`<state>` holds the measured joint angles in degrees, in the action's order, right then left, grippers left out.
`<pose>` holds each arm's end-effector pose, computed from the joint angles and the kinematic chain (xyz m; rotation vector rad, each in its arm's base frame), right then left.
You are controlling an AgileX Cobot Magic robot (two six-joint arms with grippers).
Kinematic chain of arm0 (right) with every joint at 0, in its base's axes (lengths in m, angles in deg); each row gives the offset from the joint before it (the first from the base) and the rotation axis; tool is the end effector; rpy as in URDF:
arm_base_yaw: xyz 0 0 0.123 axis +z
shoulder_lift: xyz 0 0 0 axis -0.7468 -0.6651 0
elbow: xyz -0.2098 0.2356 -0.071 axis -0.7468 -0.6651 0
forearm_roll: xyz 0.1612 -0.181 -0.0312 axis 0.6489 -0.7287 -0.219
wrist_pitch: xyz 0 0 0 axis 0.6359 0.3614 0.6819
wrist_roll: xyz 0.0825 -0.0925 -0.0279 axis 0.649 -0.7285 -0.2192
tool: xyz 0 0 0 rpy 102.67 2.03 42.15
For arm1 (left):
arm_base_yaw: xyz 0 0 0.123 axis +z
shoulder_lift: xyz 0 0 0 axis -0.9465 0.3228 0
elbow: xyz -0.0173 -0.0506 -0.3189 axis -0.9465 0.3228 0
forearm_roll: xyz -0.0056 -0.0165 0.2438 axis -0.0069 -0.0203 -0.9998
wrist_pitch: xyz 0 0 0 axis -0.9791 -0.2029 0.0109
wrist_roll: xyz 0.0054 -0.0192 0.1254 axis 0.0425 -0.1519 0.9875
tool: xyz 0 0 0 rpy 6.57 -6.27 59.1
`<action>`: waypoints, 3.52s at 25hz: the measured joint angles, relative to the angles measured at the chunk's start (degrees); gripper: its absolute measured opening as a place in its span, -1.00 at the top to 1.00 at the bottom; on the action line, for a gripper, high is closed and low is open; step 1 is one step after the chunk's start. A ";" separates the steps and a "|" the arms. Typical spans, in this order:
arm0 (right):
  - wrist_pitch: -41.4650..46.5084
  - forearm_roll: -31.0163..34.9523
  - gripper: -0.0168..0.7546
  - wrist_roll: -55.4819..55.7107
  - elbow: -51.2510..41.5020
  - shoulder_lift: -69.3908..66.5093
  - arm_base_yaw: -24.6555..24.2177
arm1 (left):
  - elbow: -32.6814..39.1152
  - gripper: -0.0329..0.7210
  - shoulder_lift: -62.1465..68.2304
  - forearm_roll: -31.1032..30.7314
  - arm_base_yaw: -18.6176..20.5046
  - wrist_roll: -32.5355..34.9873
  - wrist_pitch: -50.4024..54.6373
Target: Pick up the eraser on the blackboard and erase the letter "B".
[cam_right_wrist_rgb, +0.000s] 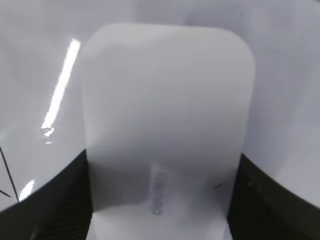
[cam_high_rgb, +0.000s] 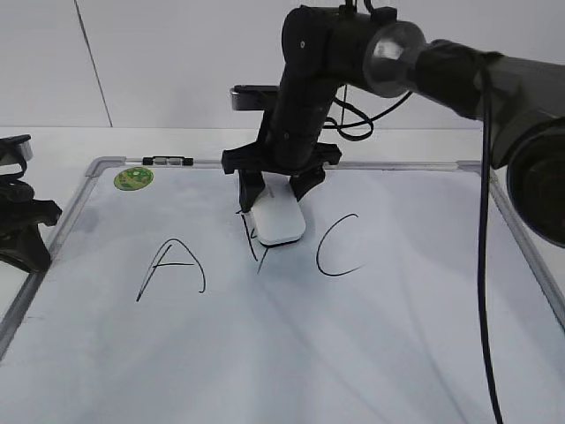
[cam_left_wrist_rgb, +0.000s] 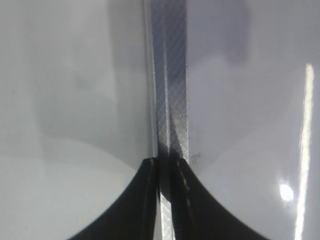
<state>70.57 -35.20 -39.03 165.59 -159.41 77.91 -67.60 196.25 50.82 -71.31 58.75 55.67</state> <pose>0.4629 0.2849 0.1732 -0.5887 2.8956 0.3197 0.3554 -0.0323 0.1533 0.0785 3.0024 -0.3745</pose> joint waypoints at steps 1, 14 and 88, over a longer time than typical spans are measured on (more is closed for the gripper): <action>-0.11 0.15 -0.42 0.00 0.00 -0.29 0.00 | 0.00 0.77 0.00 0.00 -0.10 0.00 0.00; -0.35 -0.19 -0.42 0.16 0.32 -1.53 0.91 | 0.00 0.77 0.00 0.00 -0.10 0.00 0.00; -4.00 -14.44 -0.42 7.37 -12.98 4.62 9.94 | 0.00 0.79 0.00 0.69 -0.10 0.00 0.08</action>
<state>66.58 -49.64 -31.66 152.61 -154.79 87.85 -67.60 196.25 51.51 -71.41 58.75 55.75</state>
